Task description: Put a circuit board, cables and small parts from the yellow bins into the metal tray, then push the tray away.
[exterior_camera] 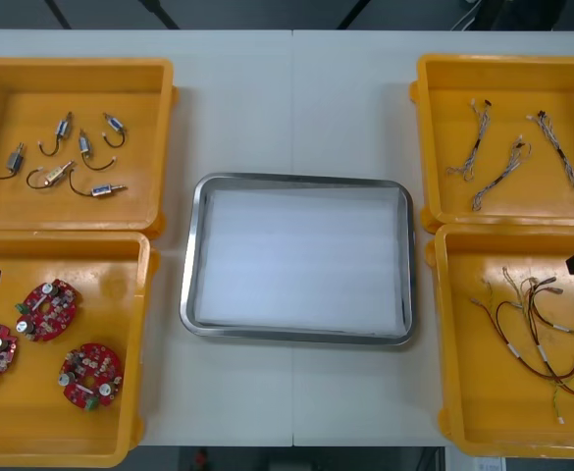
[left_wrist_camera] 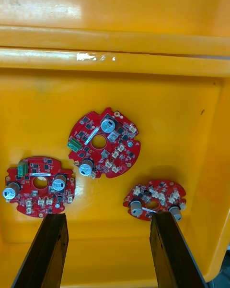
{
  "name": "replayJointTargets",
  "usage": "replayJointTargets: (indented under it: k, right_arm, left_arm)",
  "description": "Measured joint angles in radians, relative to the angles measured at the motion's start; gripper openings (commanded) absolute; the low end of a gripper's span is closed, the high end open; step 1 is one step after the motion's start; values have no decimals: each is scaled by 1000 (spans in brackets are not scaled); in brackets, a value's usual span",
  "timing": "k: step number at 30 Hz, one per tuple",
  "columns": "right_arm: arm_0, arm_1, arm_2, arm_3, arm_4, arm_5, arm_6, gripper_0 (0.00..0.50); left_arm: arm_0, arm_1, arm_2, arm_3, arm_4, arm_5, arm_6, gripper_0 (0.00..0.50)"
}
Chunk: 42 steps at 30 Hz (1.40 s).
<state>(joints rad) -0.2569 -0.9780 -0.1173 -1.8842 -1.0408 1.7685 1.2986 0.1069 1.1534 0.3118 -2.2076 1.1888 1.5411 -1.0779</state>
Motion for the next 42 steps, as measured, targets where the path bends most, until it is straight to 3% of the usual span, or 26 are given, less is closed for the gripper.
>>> replayJointTargets:
  k: [2, 7, 11, 18, 23, 29, 32, 34, 42]
  right_arm:
    - [15, -4, 0, 0, -7, -13, 94, 500]
    - [87, -29, 0, -8, -19, -114, 169, 500]
    - [171, -50, -2, -34, -25, -188, 381, 500]
    - [281, -60, -23, -58, -32, -267, 529, 500]
    - [329, -60, -39, -60, -36, -338, 781, 500]
    - [356, -60, -39, -61, -37, -392, 818, 500]
    - [359, -60, -39, -61, -39, -394, 946, 500]
    - [359, -61, -39, -61, -40, -395, 1022, 500]
    - [369, -65, -39, -61, -45, -404, 1097, 500]
  left_arm:
    - [0, 0, 16, 31, 35, 0, -73, 500]
    - [0, 0, 30, 120, 60, 0, -362, 500]
    - [0, 1, 30, 164, 61, -2, -541, 500]
    - [0, 2, 30, 218, 60, -21, -565, 500]
    - [0, 4, 24, 249, 54, -55, -609, 500]
    - [0, 8, 2, 290, 42, -74, -880, 500]
    - [0, 9, -12, 307, 34, -88, -972, 500]
    - [0, 10, -28, 316, 27, -100, -974, 500]
    - [60, 13, -67, 321, 5, -211, -974, 500]
